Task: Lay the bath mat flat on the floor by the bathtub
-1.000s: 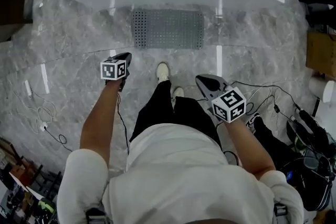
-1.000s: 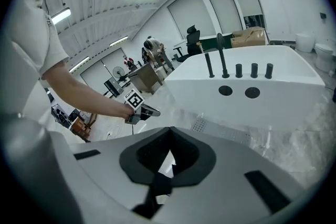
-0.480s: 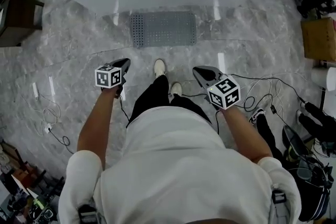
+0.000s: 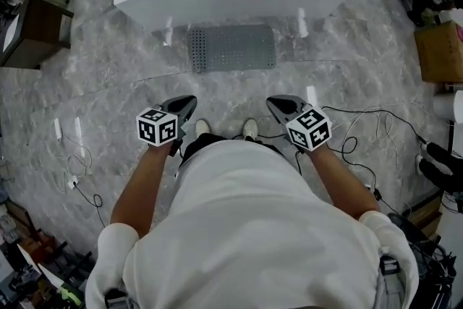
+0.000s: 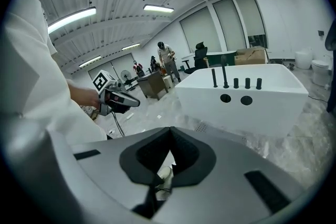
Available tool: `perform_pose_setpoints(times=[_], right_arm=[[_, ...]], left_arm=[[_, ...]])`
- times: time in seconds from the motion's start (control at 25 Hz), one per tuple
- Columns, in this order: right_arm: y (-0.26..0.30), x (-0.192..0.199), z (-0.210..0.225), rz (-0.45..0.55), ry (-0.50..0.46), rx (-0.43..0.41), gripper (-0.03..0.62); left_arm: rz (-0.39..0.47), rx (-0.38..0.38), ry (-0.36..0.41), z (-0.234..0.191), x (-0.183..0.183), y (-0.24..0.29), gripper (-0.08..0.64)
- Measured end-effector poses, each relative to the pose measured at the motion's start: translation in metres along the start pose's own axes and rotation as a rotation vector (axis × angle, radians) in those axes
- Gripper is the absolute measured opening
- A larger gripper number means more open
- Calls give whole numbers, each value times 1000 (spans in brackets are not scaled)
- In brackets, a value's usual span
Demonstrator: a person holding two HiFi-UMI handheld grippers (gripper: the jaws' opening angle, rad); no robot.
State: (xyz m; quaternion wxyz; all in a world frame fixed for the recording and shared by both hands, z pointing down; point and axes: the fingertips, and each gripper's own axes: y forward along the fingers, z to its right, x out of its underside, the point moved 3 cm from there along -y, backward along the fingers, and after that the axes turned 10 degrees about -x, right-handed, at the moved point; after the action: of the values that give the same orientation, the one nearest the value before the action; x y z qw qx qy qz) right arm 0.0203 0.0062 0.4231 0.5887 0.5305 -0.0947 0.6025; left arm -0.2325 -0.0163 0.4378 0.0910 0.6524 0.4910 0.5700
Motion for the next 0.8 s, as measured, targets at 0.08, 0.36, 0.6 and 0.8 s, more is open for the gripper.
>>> perform_pose_setpoints(times=[0.08,0.36,0.6,0.8], right_arm=[[4,-6,-7,5,-10,5,8],[31,-38,-40,32,-35,10,8],[58,-63,-69,46,-59,30,8],[83,-66,-90,33,-59,41,8]], left_arm=[[16,38,2,11,-3,-10,28],[62,132,78,19,-20,-50,28],[115,129,37,-22,-20,-83,28],[133,130,37,-50,-10,-103,28]])
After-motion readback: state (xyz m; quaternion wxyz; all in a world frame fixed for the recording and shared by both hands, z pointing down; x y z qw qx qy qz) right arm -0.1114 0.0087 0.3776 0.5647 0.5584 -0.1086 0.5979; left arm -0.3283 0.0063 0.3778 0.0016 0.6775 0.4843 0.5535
